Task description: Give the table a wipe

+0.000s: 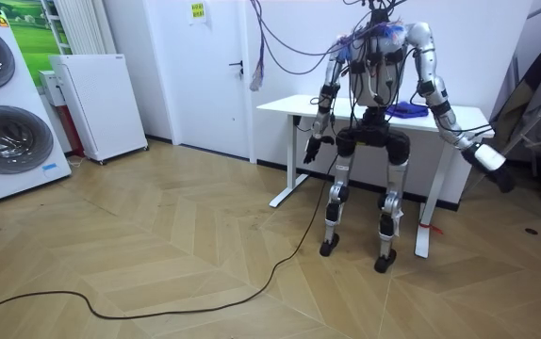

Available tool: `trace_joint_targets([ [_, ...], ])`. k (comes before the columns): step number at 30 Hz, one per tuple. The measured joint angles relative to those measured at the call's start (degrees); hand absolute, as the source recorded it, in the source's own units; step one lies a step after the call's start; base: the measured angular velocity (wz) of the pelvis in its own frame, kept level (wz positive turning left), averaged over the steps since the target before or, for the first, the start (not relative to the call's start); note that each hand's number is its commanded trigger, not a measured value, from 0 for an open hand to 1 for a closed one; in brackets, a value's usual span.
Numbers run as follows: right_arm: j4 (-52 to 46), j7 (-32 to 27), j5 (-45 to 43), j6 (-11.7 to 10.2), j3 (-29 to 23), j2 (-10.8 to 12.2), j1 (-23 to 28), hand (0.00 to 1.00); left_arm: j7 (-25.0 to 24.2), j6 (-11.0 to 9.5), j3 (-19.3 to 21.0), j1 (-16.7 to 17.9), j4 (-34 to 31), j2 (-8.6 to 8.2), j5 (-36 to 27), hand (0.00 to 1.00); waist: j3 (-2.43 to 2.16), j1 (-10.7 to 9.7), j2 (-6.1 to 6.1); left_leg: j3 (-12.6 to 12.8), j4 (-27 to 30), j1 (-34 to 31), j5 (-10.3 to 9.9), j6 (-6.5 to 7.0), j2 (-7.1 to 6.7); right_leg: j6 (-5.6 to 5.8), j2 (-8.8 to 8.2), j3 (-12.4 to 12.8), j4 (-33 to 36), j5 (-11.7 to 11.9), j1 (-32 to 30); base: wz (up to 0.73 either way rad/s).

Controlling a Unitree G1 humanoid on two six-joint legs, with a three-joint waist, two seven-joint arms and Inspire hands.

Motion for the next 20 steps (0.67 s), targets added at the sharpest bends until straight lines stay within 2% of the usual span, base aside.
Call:
trace_joint_targets([
  [4, -0.17, 1.90, -6.61, 1.22, 5.99, 0.70, -1.59, 0.00, 1.88, -0.06, -3.08, -0.50, 0.04, -2.09, -0.03, 0.00, 0.16, 1.66, 2.10, -0.26, -0.06, 0.47, -0.06, 0.09, -0.06, 0.00, 0.00, 0.01, 0.01, 0.00, 0.46, -0.01],
  [6, -0.88, 2.78, -10.13, 1.43, 8.02, 0.71, -2.51, 0.00, 2.07, -0.07, -4.35, -0.98, 0.04, -2.46, 0.02, 0.00, 0.49, 2.48, 2.69, -0.56, -0.08, 0.36, -0.06, 0.08, -0.06, 0.00, 0.03, -0.18, -0.05, -0.01, 0.45, 0.08],
  [10, -0.98, 3.70, -16.08, 1.43, 9.66, 0.88, -4.24, 0.00, 2.18, -0.09, -5.03, -1.80, 0.04, -3.05, 0.00, 0.00, 0.55, 4.06, 3.05, -1.56, -0.09, 0.16, 0.02, -0.03, -0.03, -0.05, 0.08, -1.11, -0.10, -0.05, 0.65, 0.11],
  [13, -1.09, 3.78, -17.85, 1.37, 10.41, 0.99, -4.72, 0.00, 2.21, -0.08, -5.08, -1.93, 0.04, -3.16, 0.03, 0.00, 0.54, 4.50, 3.05, -2.66, -0.10, 0.09, 0.02, -0.03, -0.04, -0.03, 0.08, -1.87, -0.04, -0.07, 1.06, 0.18],
  [20, -1.29, 4.46, -19.03, 1.42, 11.11, 1.67, -4.85, 0.00, 2.26, 0.00, -6.81, -1.81, 0.09, -3.46, -0.01, 0.00, 0.50, 4.48, 3.16, -3.52, -0.08, -0.42, 0.04, -0.06, -0.08, 0.08, 0.09, -1.96, -0.06, -0.54, 1.10, 0.08],
])
